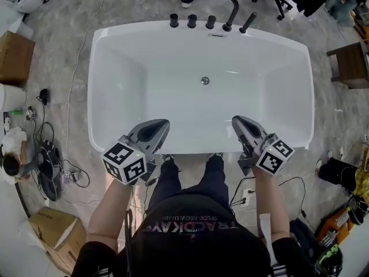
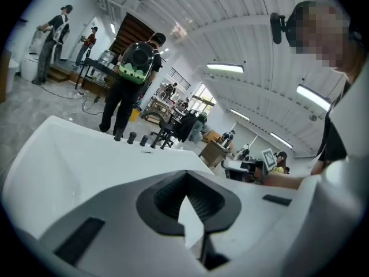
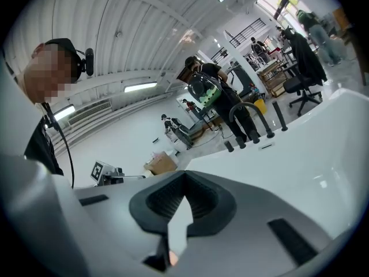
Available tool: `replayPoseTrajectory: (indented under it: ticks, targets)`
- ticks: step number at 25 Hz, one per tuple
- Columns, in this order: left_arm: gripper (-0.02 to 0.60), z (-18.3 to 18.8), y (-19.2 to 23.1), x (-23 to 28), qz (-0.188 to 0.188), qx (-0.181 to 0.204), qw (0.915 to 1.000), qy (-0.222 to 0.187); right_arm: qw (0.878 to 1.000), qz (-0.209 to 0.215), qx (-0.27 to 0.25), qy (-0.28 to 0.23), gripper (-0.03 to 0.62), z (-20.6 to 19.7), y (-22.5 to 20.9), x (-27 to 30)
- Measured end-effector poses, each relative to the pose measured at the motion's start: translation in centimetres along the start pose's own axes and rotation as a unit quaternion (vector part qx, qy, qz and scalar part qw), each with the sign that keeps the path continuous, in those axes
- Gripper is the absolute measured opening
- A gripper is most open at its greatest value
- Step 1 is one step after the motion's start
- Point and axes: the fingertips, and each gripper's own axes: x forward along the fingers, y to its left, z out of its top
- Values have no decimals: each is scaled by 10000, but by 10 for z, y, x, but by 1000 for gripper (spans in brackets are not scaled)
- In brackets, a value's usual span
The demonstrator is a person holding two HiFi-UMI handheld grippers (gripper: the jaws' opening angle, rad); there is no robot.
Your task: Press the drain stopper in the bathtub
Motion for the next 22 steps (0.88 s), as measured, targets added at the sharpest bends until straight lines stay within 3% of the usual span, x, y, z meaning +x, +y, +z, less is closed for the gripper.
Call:
replayPoseTrajectory:
  ticks: [9, 13, 22]
  targets:
    - [8, -31, 8, 47, 637, -264, 9976, 35, 9961, 135, -452, 747, 11, -13, -88, 15]
    - [8, -45, 18, 74, 690, -56, 9974, 173, 9918, 24, -685, 1078, 11, -29, -132, 36]
    - [8, -72, 57, 142, 356, 656, 9957, 558, 9828, -255, -1005, 1526, 11, -79, -234, 108]
